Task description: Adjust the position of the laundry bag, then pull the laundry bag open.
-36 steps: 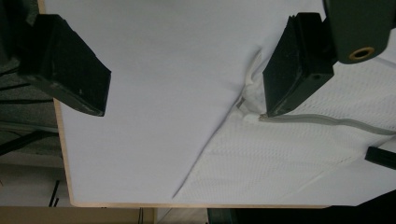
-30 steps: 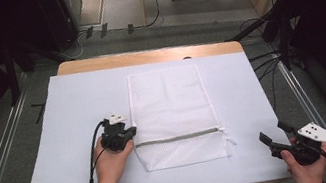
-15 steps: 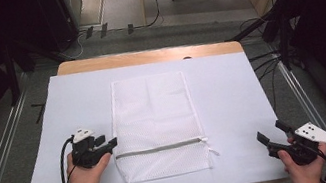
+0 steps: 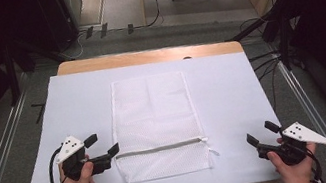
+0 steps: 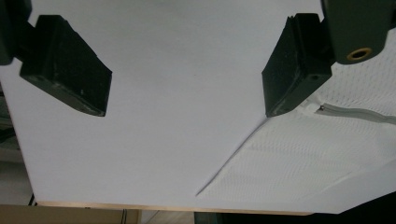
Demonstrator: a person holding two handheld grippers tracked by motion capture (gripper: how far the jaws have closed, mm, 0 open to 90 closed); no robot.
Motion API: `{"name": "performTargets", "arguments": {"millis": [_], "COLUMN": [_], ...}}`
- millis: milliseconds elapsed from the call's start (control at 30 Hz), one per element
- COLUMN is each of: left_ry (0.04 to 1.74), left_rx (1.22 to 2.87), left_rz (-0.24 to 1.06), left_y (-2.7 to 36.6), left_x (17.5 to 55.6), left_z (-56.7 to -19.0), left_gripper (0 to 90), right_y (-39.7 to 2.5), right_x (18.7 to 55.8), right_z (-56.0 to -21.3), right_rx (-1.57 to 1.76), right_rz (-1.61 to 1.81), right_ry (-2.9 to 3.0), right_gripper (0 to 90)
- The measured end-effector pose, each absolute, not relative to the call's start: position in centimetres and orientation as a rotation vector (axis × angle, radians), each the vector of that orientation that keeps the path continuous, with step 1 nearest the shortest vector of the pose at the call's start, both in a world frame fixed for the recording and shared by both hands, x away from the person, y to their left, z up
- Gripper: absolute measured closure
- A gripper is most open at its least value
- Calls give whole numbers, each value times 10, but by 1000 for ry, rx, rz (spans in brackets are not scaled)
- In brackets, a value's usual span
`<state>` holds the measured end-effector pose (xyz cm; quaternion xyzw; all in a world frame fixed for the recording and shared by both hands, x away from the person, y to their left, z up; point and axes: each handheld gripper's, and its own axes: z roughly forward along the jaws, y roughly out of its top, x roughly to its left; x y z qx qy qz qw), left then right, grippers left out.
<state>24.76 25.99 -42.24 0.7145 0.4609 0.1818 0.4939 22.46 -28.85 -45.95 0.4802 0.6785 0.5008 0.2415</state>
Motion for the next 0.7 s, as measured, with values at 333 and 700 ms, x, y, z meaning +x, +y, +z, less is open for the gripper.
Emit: {"name": "performTargets", "arguments": {"millis": [333, 700], "left_ry": [1077, 1042], "left_rx": [1766, 1807], "left_rz": [401, 350], "left_y": [242, 215], "left_x": [249, 253], "left_z": [-425, -429], "left_gripper": [145, 153], "right_y": [-261, -227], "right_x": [224, 225], "right_z": [-461, -471], "right_rx": [1384, 1353], "right_rz": [1295, 1384], "right_ry": [1808, 2012], "right_gripper": [282, 599]}}
